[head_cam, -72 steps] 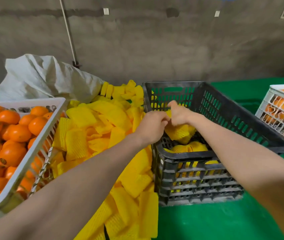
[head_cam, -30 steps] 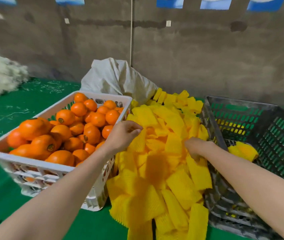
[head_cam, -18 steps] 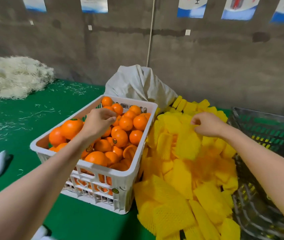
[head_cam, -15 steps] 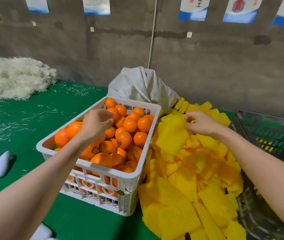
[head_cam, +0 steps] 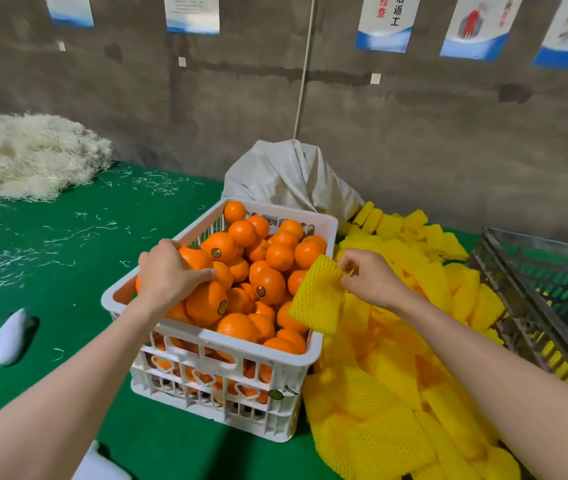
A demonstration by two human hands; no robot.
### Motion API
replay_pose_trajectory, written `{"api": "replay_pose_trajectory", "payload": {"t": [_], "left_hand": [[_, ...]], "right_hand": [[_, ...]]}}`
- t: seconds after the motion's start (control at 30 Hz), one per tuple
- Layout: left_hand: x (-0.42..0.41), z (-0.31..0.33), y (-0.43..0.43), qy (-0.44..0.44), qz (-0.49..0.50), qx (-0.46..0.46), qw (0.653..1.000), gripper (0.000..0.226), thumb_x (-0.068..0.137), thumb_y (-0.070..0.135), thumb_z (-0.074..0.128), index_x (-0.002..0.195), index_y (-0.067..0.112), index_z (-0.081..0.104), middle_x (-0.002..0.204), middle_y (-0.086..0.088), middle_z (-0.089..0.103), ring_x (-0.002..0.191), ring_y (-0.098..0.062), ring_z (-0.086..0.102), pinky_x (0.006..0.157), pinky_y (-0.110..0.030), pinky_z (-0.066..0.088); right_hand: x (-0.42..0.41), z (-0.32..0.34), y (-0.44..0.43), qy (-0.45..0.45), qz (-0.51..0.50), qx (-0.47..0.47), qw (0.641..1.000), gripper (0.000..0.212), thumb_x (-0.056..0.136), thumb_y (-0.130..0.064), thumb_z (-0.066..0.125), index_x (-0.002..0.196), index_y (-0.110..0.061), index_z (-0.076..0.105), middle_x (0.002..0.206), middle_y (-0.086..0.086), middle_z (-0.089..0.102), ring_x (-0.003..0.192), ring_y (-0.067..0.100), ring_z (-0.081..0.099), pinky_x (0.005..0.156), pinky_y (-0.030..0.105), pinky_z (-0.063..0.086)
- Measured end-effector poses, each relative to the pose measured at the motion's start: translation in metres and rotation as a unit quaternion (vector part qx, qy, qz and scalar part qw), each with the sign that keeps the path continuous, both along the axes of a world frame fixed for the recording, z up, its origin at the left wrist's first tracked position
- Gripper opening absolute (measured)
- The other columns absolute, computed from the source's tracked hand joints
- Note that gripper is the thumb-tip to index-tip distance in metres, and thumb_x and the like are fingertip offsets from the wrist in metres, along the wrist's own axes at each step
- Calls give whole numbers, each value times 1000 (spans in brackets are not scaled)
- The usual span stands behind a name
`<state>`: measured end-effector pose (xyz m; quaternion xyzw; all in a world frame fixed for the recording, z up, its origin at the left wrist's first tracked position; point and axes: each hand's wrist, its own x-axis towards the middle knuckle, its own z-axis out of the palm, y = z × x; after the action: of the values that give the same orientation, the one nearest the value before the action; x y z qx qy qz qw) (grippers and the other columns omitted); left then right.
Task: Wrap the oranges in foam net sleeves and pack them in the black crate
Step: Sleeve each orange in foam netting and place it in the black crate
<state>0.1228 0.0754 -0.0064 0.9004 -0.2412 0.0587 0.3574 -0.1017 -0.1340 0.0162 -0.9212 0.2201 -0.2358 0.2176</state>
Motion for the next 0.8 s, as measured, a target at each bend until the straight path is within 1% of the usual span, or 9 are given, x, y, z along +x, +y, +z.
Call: {"api": "replay_pose_trajectory", "payload": {"t": [0.1,0.17,0.27,0.37,0.43,0.53,0.6,0.7,0.8], "left_hand": [[0,-1,-2,22,-78,-90,993,74,61,25,89,124,11,51,118,-14,56,112,-32,45,88,-42,43],[-6,1,-8,49,-148,-170,973,70,60,16,89,119,21,52,117,-4,57,107,-23,52,81,-34,48],[-25,11,-22,92,-266,-233,931,69,60,15,89,117,34,54,117,15,55,100,-2,57,72,-16,46],[-52,24,-38,166,-365,-267,876,73,57,25,86,122,37,55,121,22,55,106,7,57,73,-13,51],[-72,29,-48,237,-400,-281,839,74,56,26,83,123,41,55,124,15,56,108,-2,59,77,-21,54],[-102,32,-63,338,-445,-308,770,73,60,12,77,125,38,56,127,-2,58,107,-18,64,81,-29,54],[-125,33,-73,400,-465,-332,717,71,62,1,71,123,36,58,125,-7,59,103,-21,65,79,-31,56],[-158,33,-87,498,-468,-344,644,68,73,-15,53,120,33,60,124,-11,58,95,-28,64,66,-38,58],[-182,32,-97,566,-457,-363,582,54,69,4,54,118,28,60,120,-12,60,90,-27,63,59,-35,56]], "right_hand": [[-6,2,1,11,8,85,996,21,77,4,58,75,-17,55,72,-4,53,67,9,48,59,20,38],[-14,6,6,2,41,164,986,17,84,-4,62,82,-20,57,76,-10,56,66,-4,53,59,15,43],[-24,13,14,-34,68,138,987,17,91,-12,58,80,-24,55,76,-12,53,64,-12,49,61,6,37],[-35,25,20,-68,70,126,987,25,92,-7,55,75,-25,53,73,-13,49,64,-10,45,62,7,35],[-44,33,23,-107,69,168,978,20,92,-3,52,79,-18,55,72,-10,46,62,-8,42,62,11,34],[-60,42,27,-143,72,244,957,17,92,1,48,88,-13,56,70,-11,47,61,-4,43,60,15,36],[-71,48,28,-137,92,279,946,25,93,4,43,87,-17,54,65,-15,52,57,-5,46,56,13,37],[-89,50,27,-122,116,320,932,27,93,9,35,88,-13,51,77,-1,53,60,-7,55,60,10,43],[-107,45,26,-127,129,385,905,24,93,9,33,89,-6,51,72,-2,61,60,1,59,58,17,47]]}}
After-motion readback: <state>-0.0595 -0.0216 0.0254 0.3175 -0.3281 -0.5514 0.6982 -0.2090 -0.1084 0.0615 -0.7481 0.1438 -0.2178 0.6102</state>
